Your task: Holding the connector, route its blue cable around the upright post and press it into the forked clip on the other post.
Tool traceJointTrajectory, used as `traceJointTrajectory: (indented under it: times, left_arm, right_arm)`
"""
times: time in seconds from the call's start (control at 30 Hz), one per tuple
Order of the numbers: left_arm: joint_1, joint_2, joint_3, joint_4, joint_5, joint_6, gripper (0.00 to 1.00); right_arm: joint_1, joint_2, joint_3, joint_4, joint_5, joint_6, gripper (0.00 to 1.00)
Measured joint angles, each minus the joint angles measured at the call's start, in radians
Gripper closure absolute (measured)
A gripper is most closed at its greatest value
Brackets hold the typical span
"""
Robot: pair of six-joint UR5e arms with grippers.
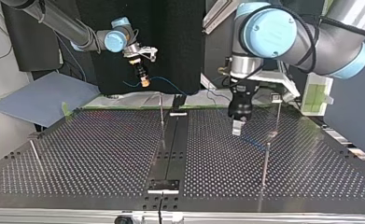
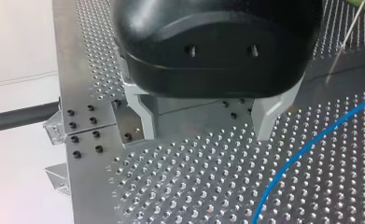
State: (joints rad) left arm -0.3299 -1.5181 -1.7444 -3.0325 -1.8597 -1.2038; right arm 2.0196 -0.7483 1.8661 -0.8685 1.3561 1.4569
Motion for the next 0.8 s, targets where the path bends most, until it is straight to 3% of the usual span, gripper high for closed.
traceJointTrajectory:
  times: [0.37, 0.63, 0.8]
  left_arm:
    - [-0.016, -0.043, 0.0, 0.06, -0.079, 0.075, 0.0]
    - [-0.019, -0.044, 0.0, 0.063, -0.132, 0.084, 0.0]
    - [-0.02, -0.046, -0.001, 0.063, -0.138, 0.083, 0.0]
  right_arm:
    - [0.0, 0.0, 0.0, 0.001, 0.0, -0.001, 1.0]
    - [0.0, 0.0, 0.0, 0.0, 0.0, -0.001, 1.0]
    - [0.0, 0.0, 0.0, -0.001, 0.0, -0.001, 1.0]
